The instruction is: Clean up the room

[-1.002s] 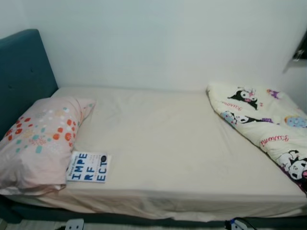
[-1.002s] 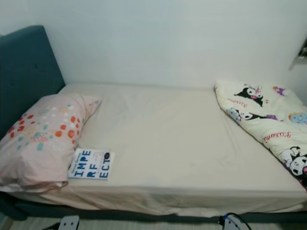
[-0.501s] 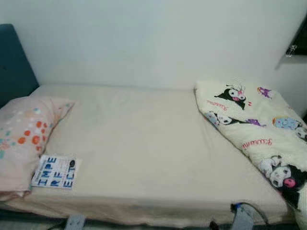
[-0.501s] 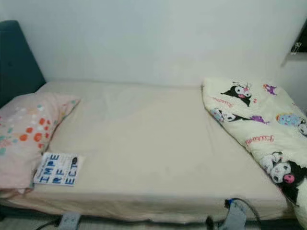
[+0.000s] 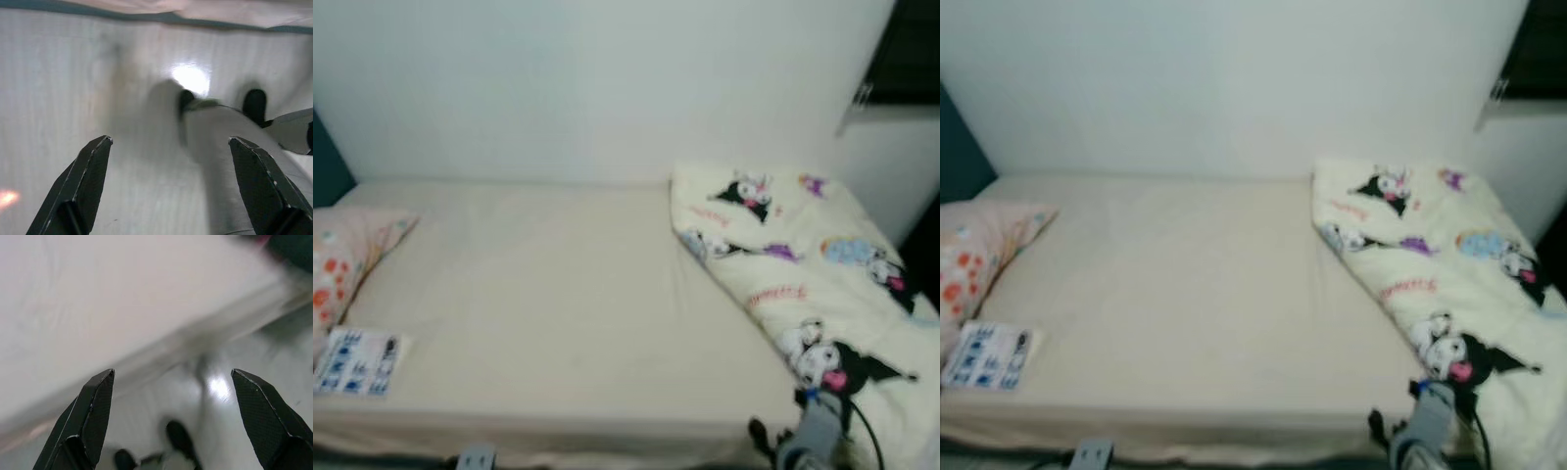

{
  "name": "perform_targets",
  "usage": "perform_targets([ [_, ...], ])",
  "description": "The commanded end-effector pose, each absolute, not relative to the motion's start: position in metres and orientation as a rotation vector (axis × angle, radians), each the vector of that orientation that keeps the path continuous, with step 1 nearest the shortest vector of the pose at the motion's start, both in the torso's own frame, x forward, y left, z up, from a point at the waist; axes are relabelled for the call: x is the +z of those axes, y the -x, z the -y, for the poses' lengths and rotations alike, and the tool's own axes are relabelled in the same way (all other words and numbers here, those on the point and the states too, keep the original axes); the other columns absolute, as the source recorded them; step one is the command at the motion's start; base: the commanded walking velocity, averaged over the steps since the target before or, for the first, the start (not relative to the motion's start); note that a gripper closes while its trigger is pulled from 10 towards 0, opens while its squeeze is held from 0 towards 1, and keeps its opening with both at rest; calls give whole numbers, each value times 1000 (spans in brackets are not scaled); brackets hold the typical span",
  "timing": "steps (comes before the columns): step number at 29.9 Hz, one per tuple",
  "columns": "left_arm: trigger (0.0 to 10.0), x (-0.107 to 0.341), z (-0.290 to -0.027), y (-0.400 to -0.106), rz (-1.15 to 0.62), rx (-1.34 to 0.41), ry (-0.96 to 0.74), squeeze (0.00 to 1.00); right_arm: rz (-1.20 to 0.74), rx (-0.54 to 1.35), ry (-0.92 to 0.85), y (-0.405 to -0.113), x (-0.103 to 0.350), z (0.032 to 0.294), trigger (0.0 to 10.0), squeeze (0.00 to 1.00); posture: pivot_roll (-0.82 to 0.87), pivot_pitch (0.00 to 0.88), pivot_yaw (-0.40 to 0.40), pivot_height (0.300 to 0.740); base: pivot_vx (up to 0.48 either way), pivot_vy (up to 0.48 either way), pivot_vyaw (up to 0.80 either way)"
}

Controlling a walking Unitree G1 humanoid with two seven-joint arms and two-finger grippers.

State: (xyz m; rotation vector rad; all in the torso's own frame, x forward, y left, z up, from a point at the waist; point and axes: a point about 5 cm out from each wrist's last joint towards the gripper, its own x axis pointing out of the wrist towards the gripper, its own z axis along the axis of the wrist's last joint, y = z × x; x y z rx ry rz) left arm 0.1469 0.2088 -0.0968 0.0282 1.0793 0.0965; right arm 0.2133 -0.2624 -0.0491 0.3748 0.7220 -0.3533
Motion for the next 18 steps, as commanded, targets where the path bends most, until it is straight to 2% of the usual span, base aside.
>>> perform_targets([
  [1, 10000, -98, -214, -142, -1097, 104, -42, 0, -712, -335, -392, -217, -49, 255, 10000, 0, -92, 0, -31, 740, 0, -480, 0],
  [18, 10000, -98, -214, -141, -1105, 100, -46, 0, -592, -291, -432, -241, -30, 260, 10000, 0, -98, 0, -38, 740, 0, -480, 0],
])
